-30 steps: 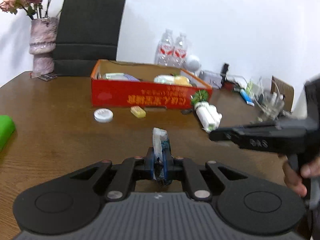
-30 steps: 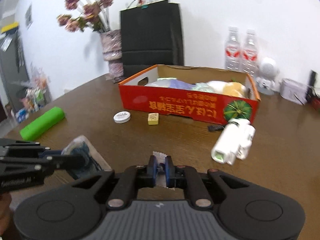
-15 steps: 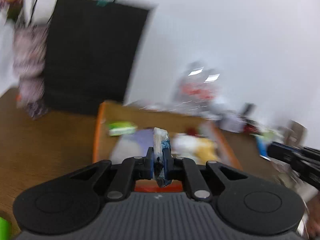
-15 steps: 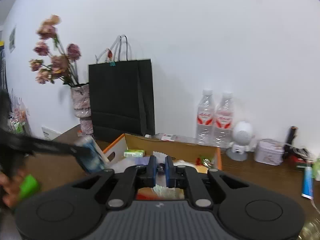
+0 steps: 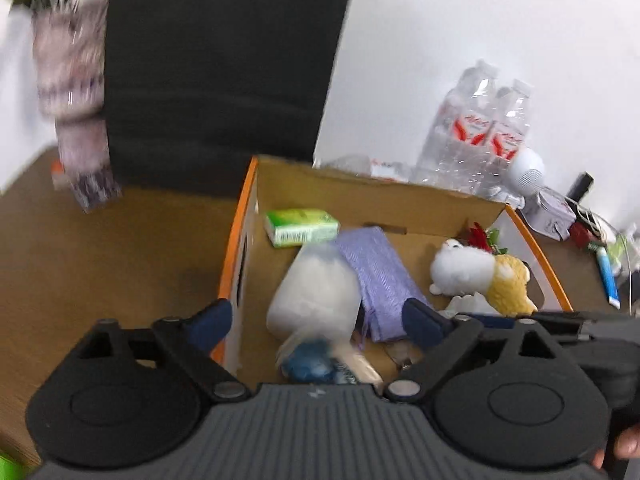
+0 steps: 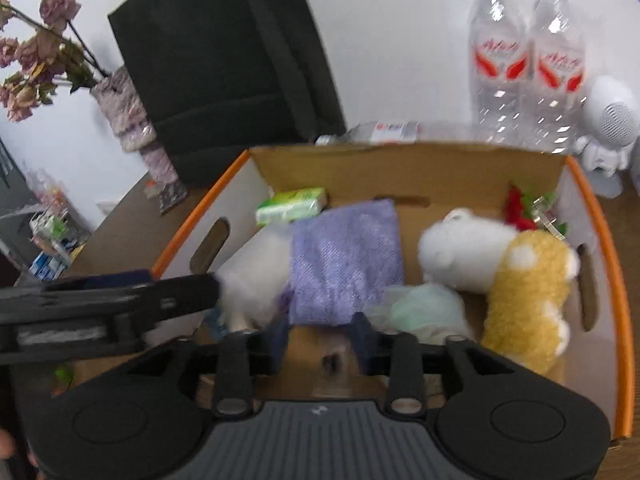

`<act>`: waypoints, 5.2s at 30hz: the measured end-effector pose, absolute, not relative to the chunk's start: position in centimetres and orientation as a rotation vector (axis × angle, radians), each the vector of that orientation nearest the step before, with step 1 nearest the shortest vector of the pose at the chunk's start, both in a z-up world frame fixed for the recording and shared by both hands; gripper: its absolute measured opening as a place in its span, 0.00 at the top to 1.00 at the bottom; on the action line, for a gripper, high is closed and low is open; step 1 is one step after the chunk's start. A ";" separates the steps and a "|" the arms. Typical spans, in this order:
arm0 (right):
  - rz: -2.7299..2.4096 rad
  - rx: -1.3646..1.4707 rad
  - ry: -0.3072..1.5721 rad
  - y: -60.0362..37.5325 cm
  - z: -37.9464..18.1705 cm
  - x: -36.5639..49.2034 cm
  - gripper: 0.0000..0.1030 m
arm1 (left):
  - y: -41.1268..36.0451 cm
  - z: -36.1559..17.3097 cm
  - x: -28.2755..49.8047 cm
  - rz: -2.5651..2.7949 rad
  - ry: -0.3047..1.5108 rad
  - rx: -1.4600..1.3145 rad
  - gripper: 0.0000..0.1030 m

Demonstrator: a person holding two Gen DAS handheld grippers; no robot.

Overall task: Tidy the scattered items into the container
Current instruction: 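Lower both held items into the box and open both tools, then withdraw both tools from the box toward the remaining items, then grasp the white round tin with the left tool while the right tool grasps the black item, then drop the white tin and black item into the box, opening both tools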

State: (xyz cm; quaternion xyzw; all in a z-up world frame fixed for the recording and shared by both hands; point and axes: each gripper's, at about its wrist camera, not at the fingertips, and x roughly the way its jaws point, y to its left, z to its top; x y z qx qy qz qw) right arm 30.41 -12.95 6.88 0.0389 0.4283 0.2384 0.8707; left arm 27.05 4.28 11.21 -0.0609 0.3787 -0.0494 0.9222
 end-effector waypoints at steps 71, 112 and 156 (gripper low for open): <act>0.271 -0.082 0.710 -19.1 -0.3 0.7 0.00 | 0.8 1.2 -0.1 0.010 0.713 0.014 0.00; 0.123 -0.005 0.753 -18.1 0.8 17.5 0.46 | 4.4 2.1 16.1 -0.191 0.646 0.070 0.21; 0.276 -0.067 0.430 -23.9 14.3 12.3 0.96 | -0.4 14.2 15.8 -0.321 0.541 -0.080 0.61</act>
